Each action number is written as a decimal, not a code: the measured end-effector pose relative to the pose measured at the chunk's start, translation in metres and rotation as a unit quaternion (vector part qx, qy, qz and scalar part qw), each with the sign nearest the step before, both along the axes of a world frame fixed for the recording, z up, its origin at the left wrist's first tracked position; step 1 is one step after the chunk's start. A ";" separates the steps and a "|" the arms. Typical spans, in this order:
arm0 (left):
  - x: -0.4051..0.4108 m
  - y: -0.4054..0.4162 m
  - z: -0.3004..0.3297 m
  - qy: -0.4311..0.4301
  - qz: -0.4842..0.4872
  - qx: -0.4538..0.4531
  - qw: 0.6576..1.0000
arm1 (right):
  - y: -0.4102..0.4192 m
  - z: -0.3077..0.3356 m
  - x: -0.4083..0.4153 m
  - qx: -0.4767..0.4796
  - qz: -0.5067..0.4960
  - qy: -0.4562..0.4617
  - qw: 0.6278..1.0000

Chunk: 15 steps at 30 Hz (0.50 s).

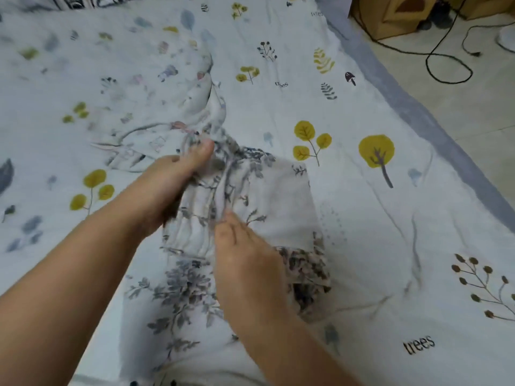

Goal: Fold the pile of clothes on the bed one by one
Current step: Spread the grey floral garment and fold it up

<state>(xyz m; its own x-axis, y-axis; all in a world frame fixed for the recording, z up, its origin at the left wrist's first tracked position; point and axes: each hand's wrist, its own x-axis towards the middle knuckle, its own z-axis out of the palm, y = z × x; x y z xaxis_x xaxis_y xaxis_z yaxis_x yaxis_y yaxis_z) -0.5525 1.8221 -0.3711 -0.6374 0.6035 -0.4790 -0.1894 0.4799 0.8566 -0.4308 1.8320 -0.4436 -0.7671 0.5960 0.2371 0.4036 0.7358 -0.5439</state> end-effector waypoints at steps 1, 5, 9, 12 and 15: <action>-0.008 -0.010 -0.004 0.019 0.017 -0.034 0.999 | -0.013 -0.004 -0.007 -0.006 0.027 -0.028 0.999; -0.028 -0.042 -0.036 0.201 -0.009 -0.237 0.951 | -0.051 -0.018 -0.028 -0.027 0.126 -0.136 0.982; -0.050 -0.079 -0.066 0.221 0.056 -0.193 0.954 | -0.054 -0.030 -0.020 0.003 0.176 -0.151 0.973; -0.059 -0.111 -0.072 0.174 0.152 -0.118 0.966 | -0.032 -0.035 -0.004 0.031 0.063 -0.196 0.978; -0.068 -0.142 -0.102 0.119 0.174 -0.190 0.959 | -0.007 -0.056 0.011 0.003 -0.028 -0.318 0.948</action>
<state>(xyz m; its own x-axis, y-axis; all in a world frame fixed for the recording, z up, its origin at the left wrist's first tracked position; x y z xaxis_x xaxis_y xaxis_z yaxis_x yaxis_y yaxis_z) -0.6203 1.6804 -0.4730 -0.8873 0.1463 -0.4375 -0.2144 0.7089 0.6720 -0.4194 1.8246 -0.4994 -0.7226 0.6409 -0.2592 0.6876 0.7050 -0.1736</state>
